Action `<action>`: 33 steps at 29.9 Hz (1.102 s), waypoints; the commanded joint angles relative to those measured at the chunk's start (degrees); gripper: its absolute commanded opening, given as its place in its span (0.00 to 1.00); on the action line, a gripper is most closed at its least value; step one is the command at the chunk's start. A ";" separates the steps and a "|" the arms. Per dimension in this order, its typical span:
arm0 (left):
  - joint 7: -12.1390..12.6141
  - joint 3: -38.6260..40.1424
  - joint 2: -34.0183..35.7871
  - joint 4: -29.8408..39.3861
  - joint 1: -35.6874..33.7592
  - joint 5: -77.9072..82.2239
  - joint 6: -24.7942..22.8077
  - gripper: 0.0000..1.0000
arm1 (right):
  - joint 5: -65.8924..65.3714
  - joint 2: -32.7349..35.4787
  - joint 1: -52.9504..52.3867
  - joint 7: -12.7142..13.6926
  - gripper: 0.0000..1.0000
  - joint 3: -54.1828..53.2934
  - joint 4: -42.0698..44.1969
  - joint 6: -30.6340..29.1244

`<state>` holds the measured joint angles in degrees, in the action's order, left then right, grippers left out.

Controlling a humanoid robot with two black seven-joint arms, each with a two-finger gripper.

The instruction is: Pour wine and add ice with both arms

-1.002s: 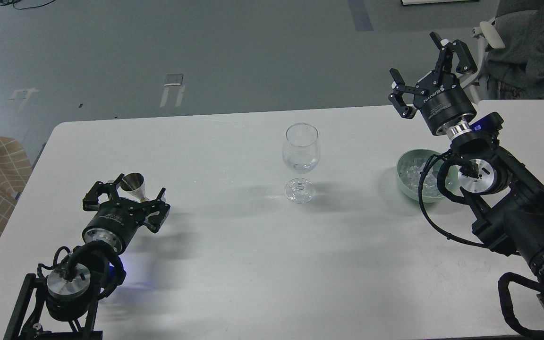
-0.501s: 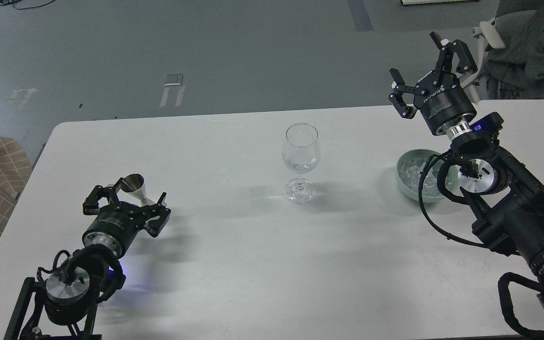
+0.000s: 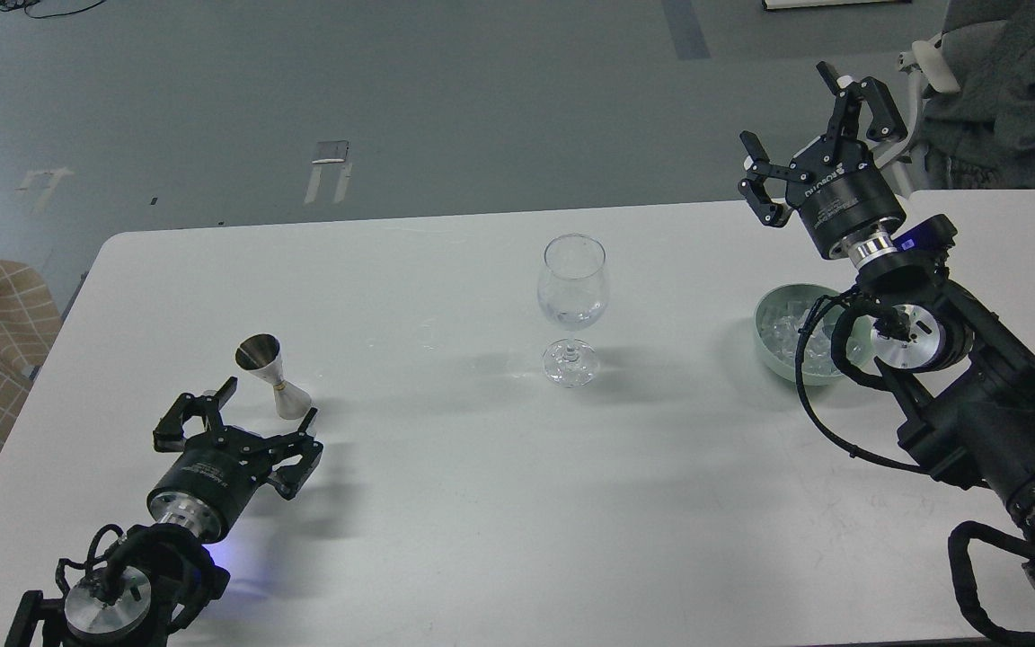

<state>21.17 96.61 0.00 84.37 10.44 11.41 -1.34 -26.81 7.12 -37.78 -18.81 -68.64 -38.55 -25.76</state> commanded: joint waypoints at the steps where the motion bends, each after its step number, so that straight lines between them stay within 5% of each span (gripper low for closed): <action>1: 0.27 3.14 0.00 -0.08 0.11 -0.08 -0.77 0.98 | 0.00 0.09 0.08 0.08 1.00 -0.09 -0.21 0.01; 4: 0.45 5.77 0.00 -0.08 0.02 0.01 -3.13 0.98 | 0.00 0.44 0.08 0.26 1.00 -0.09 -0.73 0.01; 16: -2.97 11.22 24.59 -3.94 -2.61 3.69 -23.70 0.98 | -0.26 4.21 0.25 0.35 1.00 0.09 -4.07 0.01; 26: -7.02 8.34 29.53 -5.26 -25.19 25.67 -24.42 0.98 | -8.60 21.96 0.34 0.35 1.00 9.92 -16.89 4.49; 33: -7.55 -2.73 27.70 -8.07 -34.52 26.29 -21.26 0.98 | -35.97 35.50 5.08 0.35 1.00 14.32 -27.97 11.59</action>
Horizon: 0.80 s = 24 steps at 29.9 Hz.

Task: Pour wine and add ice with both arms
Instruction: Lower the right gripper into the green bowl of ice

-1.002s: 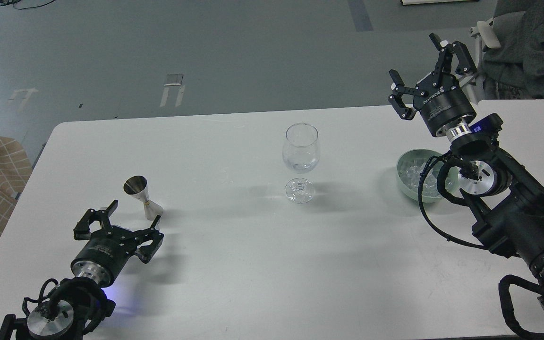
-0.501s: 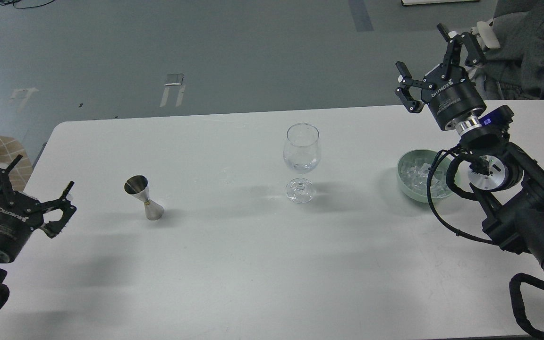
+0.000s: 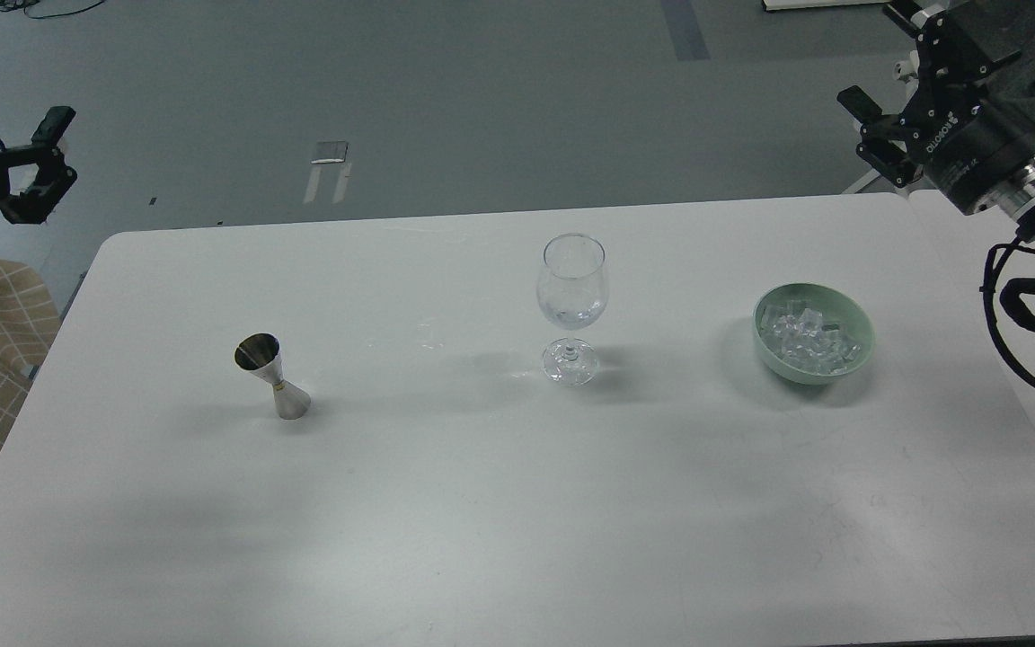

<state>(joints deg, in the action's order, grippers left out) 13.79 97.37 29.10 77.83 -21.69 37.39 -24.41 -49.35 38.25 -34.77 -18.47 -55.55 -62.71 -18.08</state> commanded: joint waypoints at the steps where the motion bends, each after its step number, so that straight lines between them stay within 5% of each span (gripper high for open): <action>1: -0.17 -3.76 -2.20 -1.63 -2.74 0.31 2.00 0.98 | -16.53 4.81 2.77 -0.08 1.00 1.32 -4.35 4.97; 9: -0.17 -4.12 -6.51 -1.54 -3.27 0.49 2.26 0.98 | -42.99 4.65 11.99 -0.08 1.00 1.41 -4.18 15.26; 19: -0.17 -4.12 -7.31 -1.19 -2.83 0.49 2.09 0.98 | -55.15 -3.70 14.03 0.19 0.97 3.43 2.68 15.97; 22: -0.17 -4.12 -7.31 -1.19 -2.83 0.40 2.00 0.98 | -56.03 -4.41 13.59 0.27 0.92 4.31 3.12 15.97; 24: -0.17 -4.12 -7.57 -1.19 -2.74 0.49 2.00 0.98 | -57.08 -4.76 12.72 0.27 0.74 6.15 4.25 15.97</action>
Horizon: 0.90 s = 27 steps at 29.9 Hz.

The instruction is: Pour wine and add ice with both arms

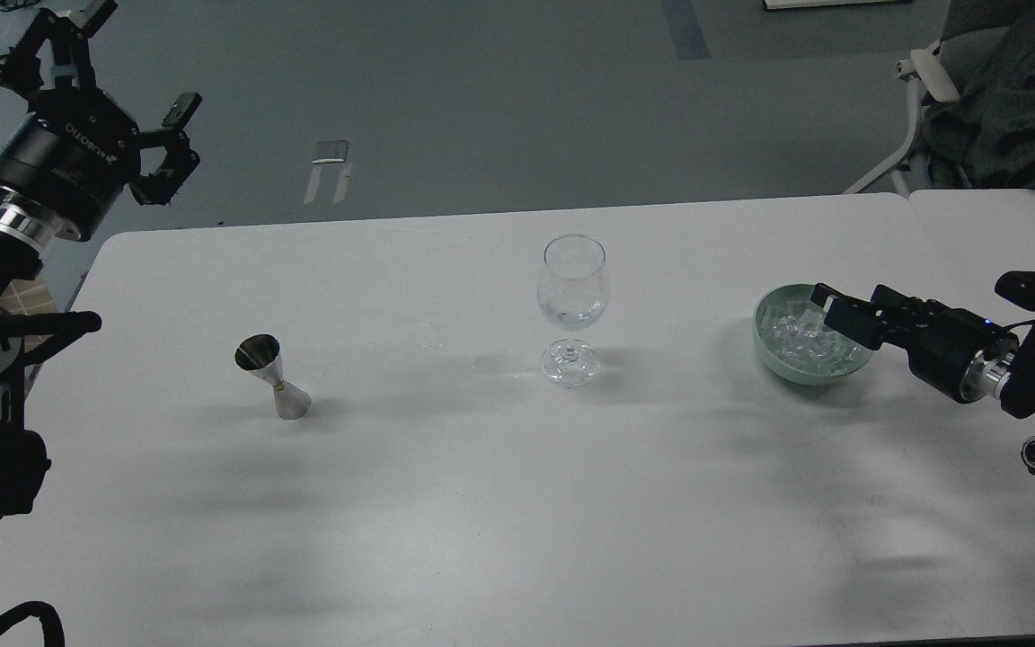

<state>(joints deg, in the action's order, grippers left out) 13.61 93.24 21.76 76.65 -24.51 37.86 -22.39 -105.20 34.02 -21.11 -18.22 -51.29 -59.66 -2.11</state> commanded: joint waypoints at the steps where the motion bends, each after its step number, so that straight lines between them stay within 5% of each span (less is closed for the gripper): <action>1: 0.01 0.01 -0.32 -0.01 0.08 0.02 -0.02 0.98 | -1.41 -0.71 -1.30 0.11 0.70 2.25 1.48 0.00; 8: 0.01 -0.08 -1.19 -0.01 0.25 0.02 0.07 0.98 | -1.68 -2.38 -1.74 0.11 0.56 3.83 2.88 -0.09; 24: 0.01 0.01 -1.19 0.08 0.25 0.02 0.07 0.98 | -1.68 -4.40 -2.27 2.92 0.55 3.83 4.12 -0.79; 27: 0.01 0.01 -1.19 0.08 0.25 0.02 0.07 0.98 | -1.68 -4.40 -2.27 2.92 0.45 3.92 4.12 -0.79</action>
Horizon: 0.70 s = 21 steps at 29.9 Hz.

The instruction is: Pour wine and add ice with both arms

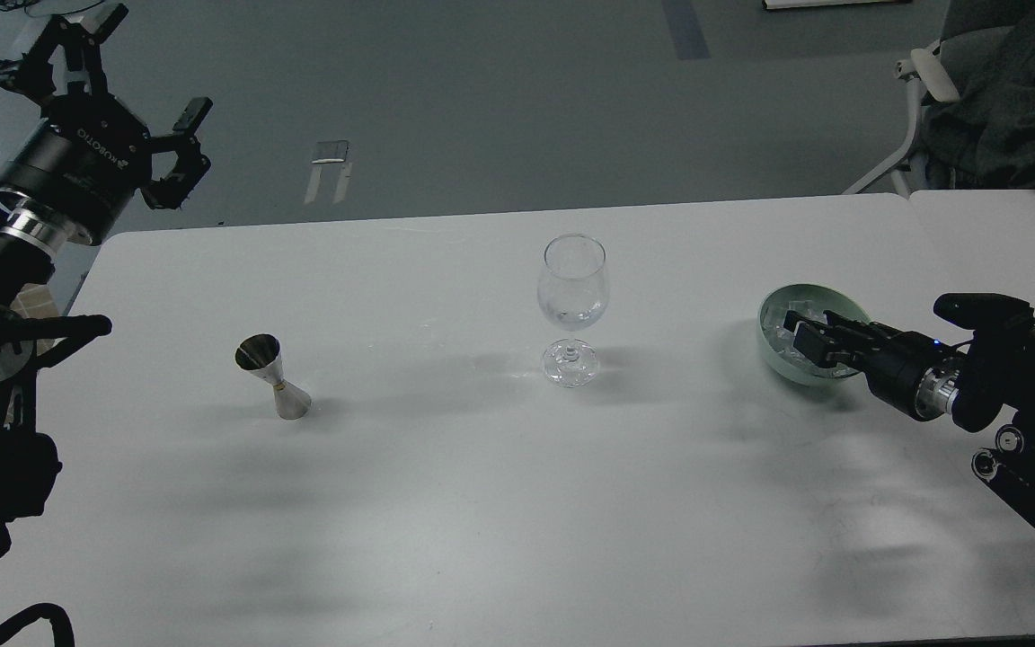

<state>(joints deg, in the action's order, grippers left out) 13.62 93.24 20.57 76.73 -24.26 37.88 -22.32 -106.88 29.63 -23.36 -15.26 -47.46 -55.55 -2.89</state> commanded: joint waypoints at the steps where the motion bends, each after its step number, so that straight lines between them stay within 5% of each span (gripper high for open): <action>1: 0.00 0.01 0.00 0.00 0.00 0.00 0.00 0.98 | 0.00 -0.01 -0.02 -0.04 0.41 0.00 -0.08 0.08; 6: 0.00 0.01 0.00 0.00 0.00 0.00 0.09 0.98 | 0.00 -0.01 -0.81 -0.04 0.33 0.00 -0.08 0.08; 11: 0.00 0.01 0.00 0.00 0.00 0.00 0.09 0.98 | 0.00 -0.01 -0.81 0.14 0.16 0.09 -0.17 0.08; 21: 0.00 0.01 0.00 0.00 0.00 0.00 0.09 0.98 | 0.09 -0.01 -0.64 0.67 0.21 0.09 -0.17 -0.18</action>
<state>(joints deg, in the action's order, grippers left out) 13.62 93.25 20.57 76.73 -24.26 37.88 -22.23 -106.84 29.62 -24.19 -14.61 -47.40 -55.73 -2.91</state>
